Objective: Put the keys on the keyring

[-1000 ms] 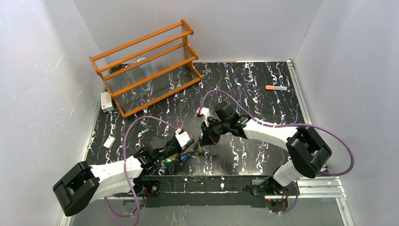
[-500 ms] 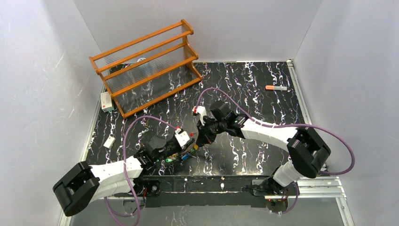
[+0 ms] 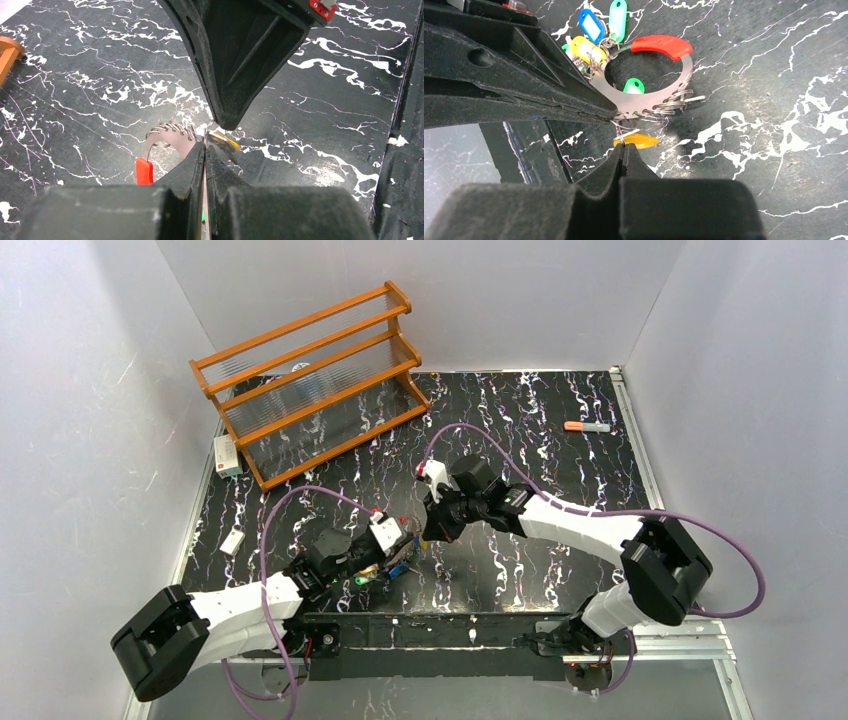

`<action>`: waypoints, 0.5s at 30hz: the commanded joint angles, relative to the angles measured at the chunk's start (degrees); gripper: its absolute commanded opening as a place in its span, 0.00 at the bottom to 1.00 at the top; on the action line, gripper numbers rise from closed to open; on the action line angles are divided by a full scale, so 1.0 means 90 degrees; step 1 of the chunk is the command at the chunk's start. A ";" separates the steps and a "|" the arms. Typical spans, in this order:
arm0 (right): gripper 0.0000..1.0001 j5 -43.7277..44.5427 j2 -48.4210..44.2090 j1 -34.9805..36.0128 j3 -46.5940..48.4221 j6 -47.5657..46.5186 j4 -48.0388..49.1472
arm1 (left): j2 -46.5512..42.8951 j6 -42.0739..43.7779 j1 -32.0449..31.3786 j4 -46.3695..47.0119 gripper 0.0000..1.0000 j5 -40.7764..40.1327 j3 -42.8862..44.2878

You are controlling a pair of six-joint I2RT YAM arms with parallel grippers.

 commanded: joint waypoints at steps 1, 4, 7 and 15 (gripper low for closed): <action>0.01 0.0351 -0.0351 -0.0006 -0.0056 0.0137 0.0386 | -0.0192 -0.0058 -0.0008 0.0181 0.00 0.0092 -0.0088; 0.01 0.0367 -0.0311 -0.0003 -0.0049 0.0137 0.0350 | -0.0214 -0.0068 -0.0006 0.0186 0.00 0.0075 -0.0101; 0.01 0.0280 -0.0213 -0.0007 -0.0058 0.0132 0.0331 | -0.0232 -0.0077 -0.0006 0.0183 0.00 0.0076 -0.0103; 0.01 0.0103 0.0030 -0.0008 -0.0146 0.0116 0.0420 | -0.0354 -0.0144 -0.0006 0.0210 0.00 -0.0017 -0.0156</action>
